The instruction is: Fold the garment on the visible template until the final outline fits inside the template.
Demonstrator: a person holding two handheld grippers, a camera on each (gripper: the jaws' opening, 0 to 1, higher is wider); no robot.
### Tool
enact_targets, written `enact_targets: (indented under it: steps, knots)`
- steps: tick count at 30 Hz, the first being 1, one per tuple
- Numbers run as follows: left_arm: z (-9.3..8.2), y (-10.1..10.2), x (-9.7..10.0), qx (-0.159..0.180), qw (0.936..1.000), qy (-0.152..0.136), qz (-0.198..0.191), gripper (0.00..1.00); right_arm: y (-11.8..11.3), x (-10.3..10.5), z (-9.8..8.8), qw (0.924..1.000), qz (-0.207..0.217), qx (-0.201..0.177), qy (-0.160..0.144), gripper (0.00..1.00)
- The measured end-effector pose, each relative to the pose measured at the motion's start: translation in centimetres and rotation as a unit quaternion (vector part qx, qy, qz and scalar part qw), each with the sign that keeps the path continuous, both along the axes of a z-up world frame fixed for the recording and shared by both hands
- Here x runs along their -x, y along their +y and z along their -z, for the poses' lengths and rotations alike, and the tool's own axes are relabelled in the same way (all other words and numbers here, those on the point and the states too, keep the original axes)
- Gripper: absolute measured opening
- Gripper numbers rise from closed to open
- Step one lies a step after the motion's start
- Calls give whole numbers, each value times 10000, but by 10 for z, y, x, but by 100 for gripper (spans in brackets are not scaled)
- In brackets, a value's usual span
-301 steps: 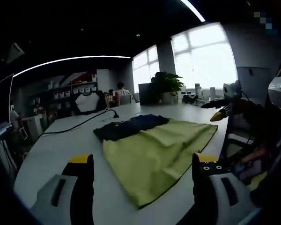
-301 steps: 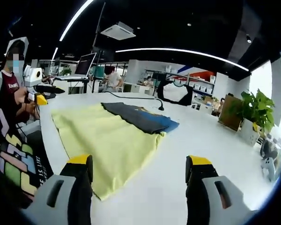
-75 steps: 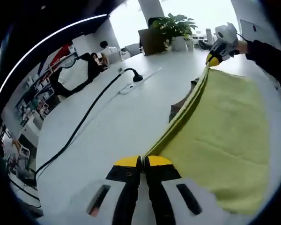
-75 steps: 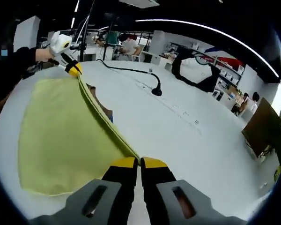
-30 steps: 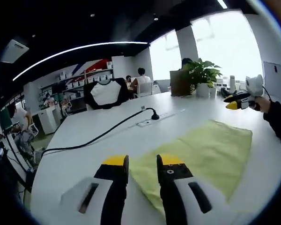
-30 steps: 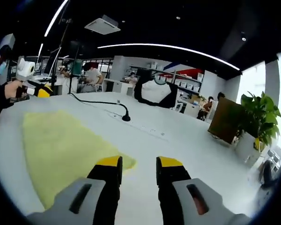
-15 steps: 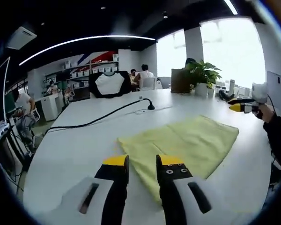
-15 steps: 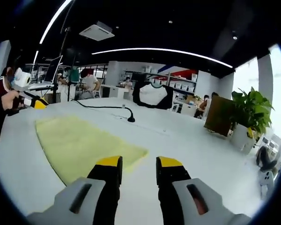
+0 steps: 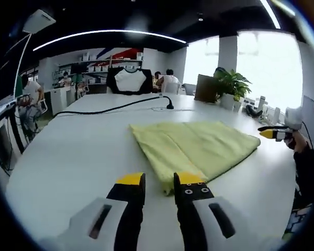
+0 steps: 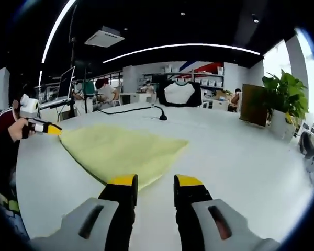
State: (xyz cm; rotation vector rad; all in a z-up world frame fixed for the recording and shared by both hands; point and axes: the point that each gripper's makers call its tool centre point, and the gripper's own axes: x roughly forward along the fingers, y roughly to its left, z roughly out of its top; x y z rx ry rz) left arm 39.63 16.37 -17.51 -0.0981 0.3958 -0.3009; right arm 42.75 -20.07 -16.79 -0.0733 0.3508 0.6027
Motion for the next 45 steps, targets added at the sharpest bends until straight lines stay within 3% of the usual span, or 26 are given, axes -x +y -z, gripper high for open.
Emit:
enact_targets:
  steps: [4, 9, 12, 14, 16, 19, 22, 23, 26, 30, 33, 36, 37, 38, 39, 41, 45]
  knots:
    - [2, -8, 1, 92, 10000, -27, -21, 16, 8, 1, 11, 9998, -90, 94, 145, 22]
    - [6, -10, 2, 181, 9998, 16, -2, 10, 19, 5, 18, 9985, -263, -94, 463, 15]
    - [5, -10, 4, 110, 9998, -90, 102, 7, 21, 8, 15, 9976, -373, -249, 522, 1]
    - [5, -9, 4, 151, 9997, -148, 152, 5, 17, 7, 17, 9984, -349, -14, 436, 1]
    - [8, -8, 5, 128, 9996, -116, 229, 4, 17, 6, 16, 9985, -330, -48, 443, 0]
    - [9, -5, 5, -79, 9994, -165, 289, 3, 9, 2, 17, 9991, -178, 256, 279, 0]
    - [9, -3, 5, -195, 9992, -188, 304, 3, 5, 1, 20, 9988, -102, 326, 353, 0]
    - [10, -1, 5, -381, 9984, -219, 350, 3, 1, -1, 21, 9981, -83, 554, 246, 0]
    - [11, 0, 7, -451, 9982, -236, 305, 2, 0, 1, 21, 9982, -61, 543, 243, 0]
    - [13, -4, 9, -841, 9958, -253, 271, 2, 1, 4, 22, 9980, -51, 617, 97, 0]
    - [8, -7, 11, -1009, 9935, -441, 273, 3, 5, 6, 20, 9985, -160, 523, 16, 1]
    - [2, -10, 17, -944, 9940, -486, 261, 6, 1, 6, 11, 9986, -100, 475, -223, 11]
    - [-1, -4, 18, -1076, 9925, -560, 140, 8, -3, 4, 7, 9985, -3, 453, -318, 13]
    - [-8, 8, 18, -1434, 9869, -721, -133, 10, -9, 2, 0, 9984, 150, 323, -428, 13]
    - [-11, 15, 20, -1576, 9836, -820, -298, 11, -12, 3, -2, 9986, 218, 230, -429, 13]
    - [-12, 19, 26, -1540, 9839, -794, -426, 11, -18, 5, -6, 9986, 273, 169, -415, 13]
    - [-26, 20, 37, -1101, 9882, -945, -491, 11, -30, 6, -20, 9960, 535, 196, -681, 14]
